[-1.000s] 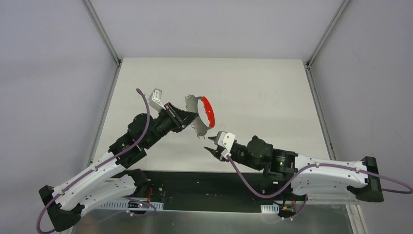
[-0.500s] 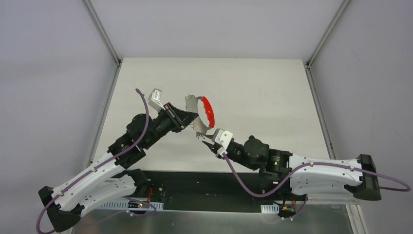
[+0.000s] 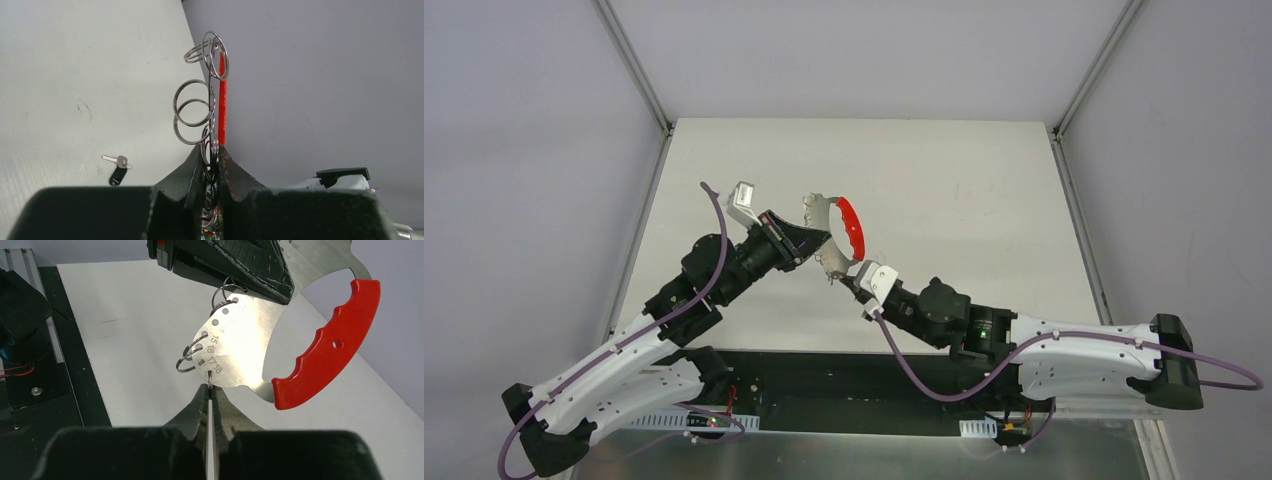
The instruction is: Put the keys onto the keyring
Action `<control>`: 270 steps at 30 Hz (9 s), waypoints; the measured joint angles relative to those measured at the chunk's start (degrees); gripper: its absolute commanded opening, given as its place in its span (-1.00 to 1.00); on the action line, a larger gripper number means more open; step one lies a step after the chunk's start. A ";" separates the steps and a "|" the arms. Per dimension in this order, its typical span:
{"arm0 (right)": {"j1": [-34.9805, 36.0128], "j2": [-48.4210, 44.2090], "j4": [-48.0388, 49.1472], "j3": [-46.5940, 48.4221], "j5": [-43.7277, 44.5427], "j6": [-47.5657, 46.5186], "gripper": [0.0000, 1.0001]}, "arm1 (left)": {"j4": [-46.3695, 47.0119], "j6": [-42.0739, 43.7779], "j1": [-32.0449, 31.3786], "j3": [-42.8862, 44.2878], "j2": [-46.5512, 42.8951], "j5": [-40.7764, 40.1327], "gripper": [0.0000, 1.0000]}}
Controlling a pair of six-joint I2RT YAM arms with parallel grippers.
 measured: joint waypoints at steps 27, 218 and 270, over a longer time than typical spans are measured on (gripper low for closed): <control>0.00 -7.52 5.75 -3.28 -1.42 4.28 -1.00 | 4.74 -0.28 -0.11 -0.87 -1.79 -0.46 -1.00; -23.91 -1.84 -42.88 27.78 -53.42 21.51 -0.29 | -1.64 41.03 -0.04 9.31 6.27 47.80 -1.00; -24.09 -2.36 -35.82 22.93 -52.72 24.30 -1.00 | 2.03 38.32 -0.04 9.09 1.46 44.02 -0.32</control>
